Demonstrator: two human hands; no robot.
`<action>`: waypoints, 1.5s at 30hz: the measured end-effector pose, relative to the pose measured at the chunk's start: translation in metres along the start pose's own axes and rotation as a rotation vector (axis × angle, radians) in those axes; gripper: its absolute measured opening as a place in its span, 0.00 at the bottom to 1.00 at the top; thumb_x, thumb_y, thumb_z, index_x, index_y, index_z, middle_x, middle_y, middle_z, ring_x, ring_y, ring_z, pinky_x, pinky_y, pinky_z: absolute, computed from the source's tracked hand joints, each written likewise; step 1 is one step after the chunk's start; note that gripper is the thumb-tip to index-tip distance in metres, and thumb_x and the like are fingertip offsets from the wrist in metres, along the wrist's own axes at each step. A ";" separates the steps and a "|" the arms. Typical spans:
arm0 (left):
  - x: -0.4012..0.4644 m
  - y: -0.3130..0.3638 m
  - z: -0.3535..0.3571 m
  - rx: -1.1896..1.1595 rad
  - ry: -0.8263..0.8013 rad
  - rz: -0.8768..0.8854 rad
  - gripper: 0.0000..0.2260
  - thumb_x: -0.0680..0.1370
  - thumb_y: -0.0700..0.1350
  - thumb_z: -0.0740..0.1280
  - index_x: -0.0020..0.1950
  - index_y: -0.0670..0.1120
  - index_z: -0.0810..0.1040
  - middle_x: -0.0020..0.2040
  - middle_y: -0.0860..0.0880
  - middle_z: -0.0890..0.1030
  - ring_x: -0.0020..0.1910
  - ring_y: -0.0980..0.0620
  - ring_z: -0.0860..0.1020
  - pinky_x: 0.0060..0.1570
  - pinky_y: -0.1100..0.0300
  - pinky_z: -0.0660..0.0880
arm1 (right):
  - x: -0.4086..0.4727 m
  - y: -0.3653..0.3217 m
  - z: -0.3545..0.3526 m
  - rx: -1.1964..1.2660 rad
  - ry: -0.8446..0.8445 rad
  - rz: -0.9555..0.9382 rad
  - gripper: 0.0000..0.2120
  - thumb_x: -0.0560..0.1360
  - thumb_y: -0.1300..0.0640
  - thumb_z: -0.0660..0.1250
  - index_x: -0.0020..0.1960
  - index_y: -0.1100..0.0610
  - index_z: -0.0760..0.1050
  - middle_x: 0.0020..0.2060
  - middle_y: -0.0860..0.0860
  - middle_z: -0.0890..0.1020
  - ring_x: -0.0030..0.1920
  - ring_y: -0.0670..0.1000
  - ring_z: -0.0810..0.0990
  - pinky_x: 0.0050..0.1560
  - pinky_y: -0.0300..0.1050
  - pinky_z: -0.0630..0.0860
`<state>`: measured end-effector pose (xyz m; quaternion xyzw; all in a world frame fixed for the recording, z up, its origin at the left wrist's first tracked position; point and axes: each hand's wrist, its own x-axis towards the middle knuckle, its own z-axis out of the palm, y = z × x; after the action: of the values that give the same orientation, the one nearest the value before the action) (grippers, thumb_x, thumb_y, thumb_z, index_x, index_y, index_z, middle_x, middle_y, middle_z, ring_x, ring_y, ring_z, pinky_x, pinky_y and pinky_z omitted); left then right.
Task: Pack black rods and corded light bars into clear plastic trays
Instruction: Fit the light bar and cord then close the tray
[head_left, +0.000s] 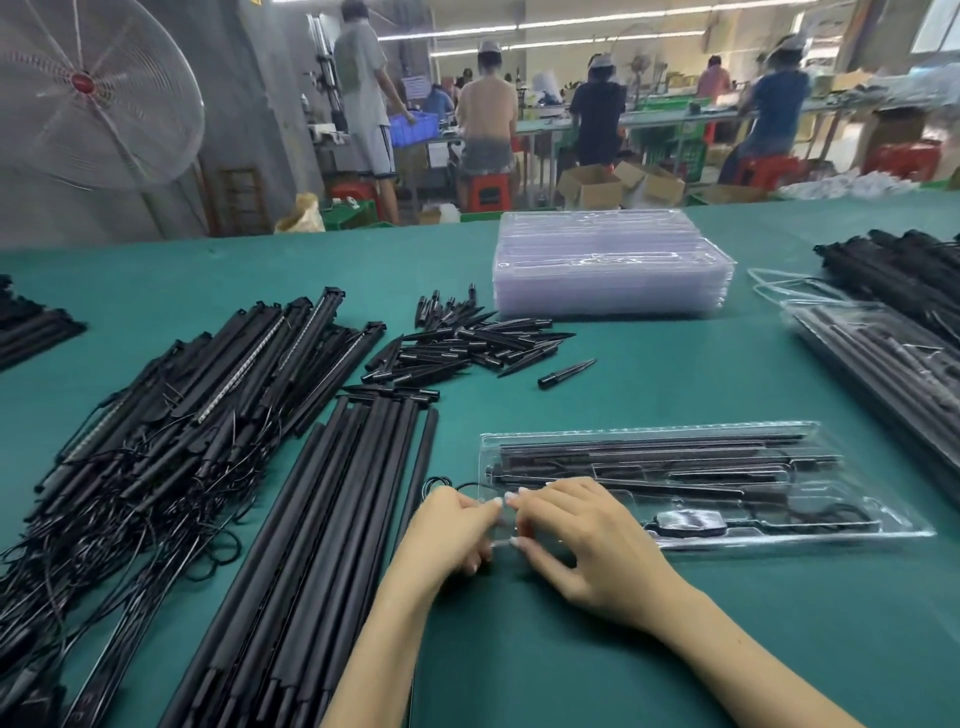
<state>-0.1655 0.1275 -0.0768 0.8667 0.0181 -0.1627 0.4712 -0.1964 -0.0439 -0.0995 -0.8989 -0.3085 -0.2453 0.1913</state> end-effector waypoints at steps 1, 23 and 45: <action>0.000 0.001 0.001 -0.062 -0.034 -0.011 0.15 0.79 0.45 0.63 0.33 0.43 0.75 0.23 0.48 0.74 0.17 0.55 0.68 0.19 0.68 0.60 | -0.001 0.000 0.000 -0.009 0.013 -0.009 0.08 0.75 0.52 0.65 0.48 0.56 0.78 0.44 0.45 0.81 0.47 0.48 0.77 0.53 0.44 0.73; 0.000 -0.002 0.010 -0.377 0.138 0.152 0.05 0.76 0.34 0.66 0.45 0.35 0.81 0.33 0.43 0.77 0.35 0.48 0.74 0.40 0.54 0.74 | -0.002 -0.003 -0.004 0.130 0.077 0.010 0.06 0.73 0.54 0.72 0.41 0.56 0.78 0.55 0.46 0.82 0.54 0.48 0.80 0.57 0.41 0.69; -0.006 -0.001 0.007 -0.517 -0.053 0.017 0.07 0.78 0.34 0.62 0.47 0.39 0.80 0.36 0.47 0.81 0.30 0.56 0.79 0.33 0.67 0.75 | -0.007 -0.006 -0.007 0.130 0.073 0.105 0.22 0.68 0.46 0.75 0.55 0.60 0.79 0.60 0.54 0.78 0.59 0.51 0.78 0.59 0.44 0.75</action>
<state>-0.1732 0.1227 -0.0791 0.7129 0.0393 -0.1715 0.6788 -0.2070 -0.0459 -0.0968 -0.8900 -0.2692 -0.2469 0.2729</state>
